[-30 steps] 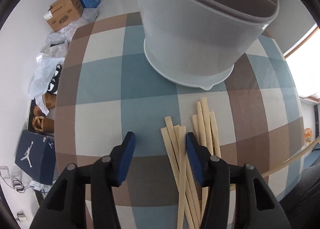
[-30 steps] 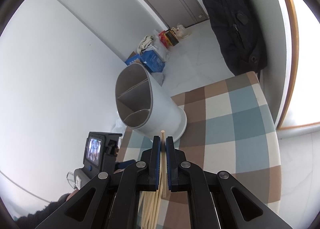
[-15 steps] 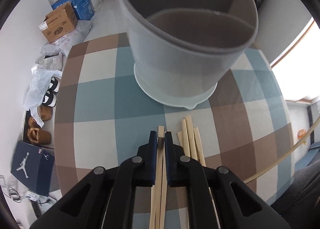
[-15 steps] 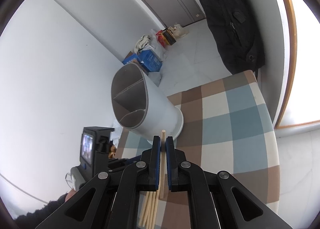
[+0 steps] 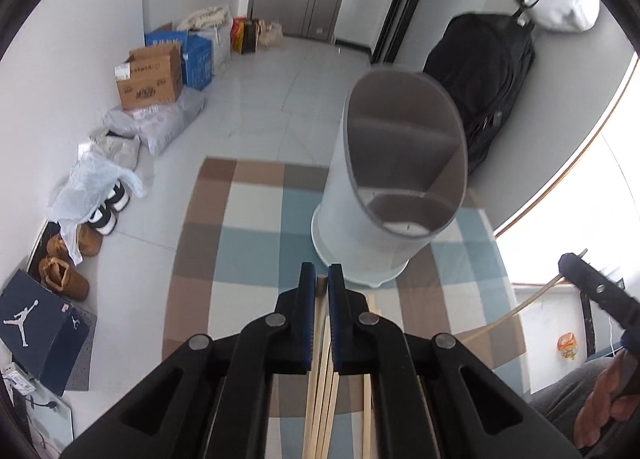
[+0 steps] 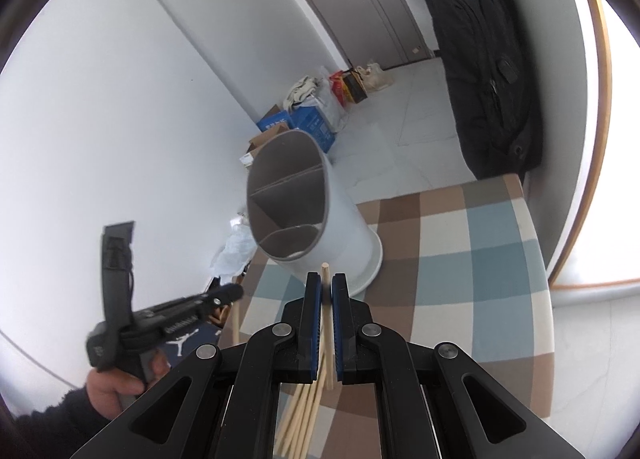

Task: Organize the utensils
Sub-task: 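Carry the held chopsticks up above the utensil holder with both grippers, then open the right gripper then the left gripper, dropping chopsticks into the holder, then move the right gripper back down to the chopstick pile, then close the right gripper on chopsticks from the pile, then lower the left gripper and close it on a chopstick while the right gripper holds its chopsticks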

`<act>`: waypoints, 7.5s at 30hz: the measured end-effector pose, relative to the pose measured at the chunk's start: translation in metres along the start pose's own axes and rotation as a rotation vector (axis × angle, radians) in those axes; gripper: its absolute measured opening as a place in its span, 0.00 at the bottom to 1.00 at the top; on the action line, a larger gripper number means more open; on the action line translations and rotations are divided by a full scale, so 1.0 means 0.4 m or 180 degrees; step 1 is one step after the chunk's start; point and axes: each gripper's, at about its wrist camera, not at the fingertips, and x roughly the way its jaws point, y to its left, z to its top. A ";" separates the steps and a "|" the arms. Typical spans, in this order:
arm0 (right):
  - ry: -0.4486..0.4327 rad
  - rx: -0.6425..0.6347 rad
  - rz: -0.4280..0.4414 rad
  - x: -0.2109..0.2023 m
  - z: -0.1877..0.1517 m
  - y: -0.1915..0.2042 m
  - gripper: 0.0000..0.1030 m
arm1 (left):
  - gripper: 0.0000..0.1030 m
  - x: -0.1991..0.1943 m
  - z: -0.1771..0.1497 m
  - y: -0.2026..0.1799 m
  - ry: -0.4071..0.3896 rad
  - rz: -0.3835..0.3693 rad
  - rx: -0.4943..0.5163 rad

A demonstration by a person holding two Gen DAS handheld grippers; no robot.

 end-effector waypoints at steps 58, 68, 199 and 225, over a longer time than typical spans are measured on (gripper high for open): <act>-0.0047 -0.0109 0.0044 -0.021 0.026 0.032 0.05 | 0.01 0.071 0.049 0.085 -0.0067 0.0289 0.0180; -0.0105 -0.0293 0.0031 -0.027 0.046 0.102 0.05 | 0.01 -0.044 0.063 0.023 -0.0519 0.0144 0.0369; 0.1260 0.0227 -0.0752 0.449 -0.118 0.032 0.22 | 0.82 0.037 -0.025 0.246 0.0022 0.0298 -0.0962; 0.0640 0.0694 -0.0697 0.269 -0.075 -0.047 0.06 | 0.82 0.159 -0.087 0.148 0.0850 0.0299 -0.0259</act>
